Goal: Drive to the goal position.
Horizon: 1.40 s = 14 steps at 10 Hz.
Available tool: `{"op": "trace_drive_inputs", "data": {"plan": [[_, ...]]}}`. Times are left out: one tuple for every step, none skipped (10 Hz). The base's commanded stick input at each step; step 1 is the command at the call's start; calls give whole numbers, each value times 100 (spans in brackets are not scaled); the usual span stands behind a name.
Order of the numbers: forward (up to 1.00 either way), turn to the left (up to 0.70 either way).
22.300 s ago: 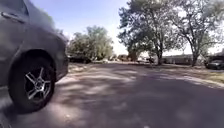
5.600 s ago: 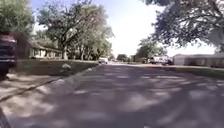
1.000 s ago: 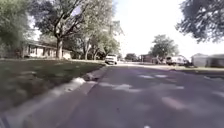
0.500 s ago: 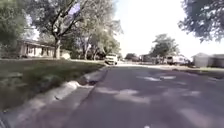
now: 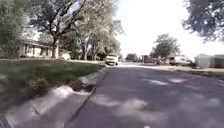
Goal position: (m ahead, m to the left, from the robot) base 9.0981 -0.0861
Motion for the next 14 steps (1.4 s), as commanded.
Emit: {"op": "trace_drive_inputs", "data": {"plan": [[100, 0], [100, 0], [100, 0], [100, 0], [100, -25], [100, -36], [100, -9], [100, 0], [100, 0], [100, 0], [100, 0], [100, 0], [100, 0], [100, 0]]}}
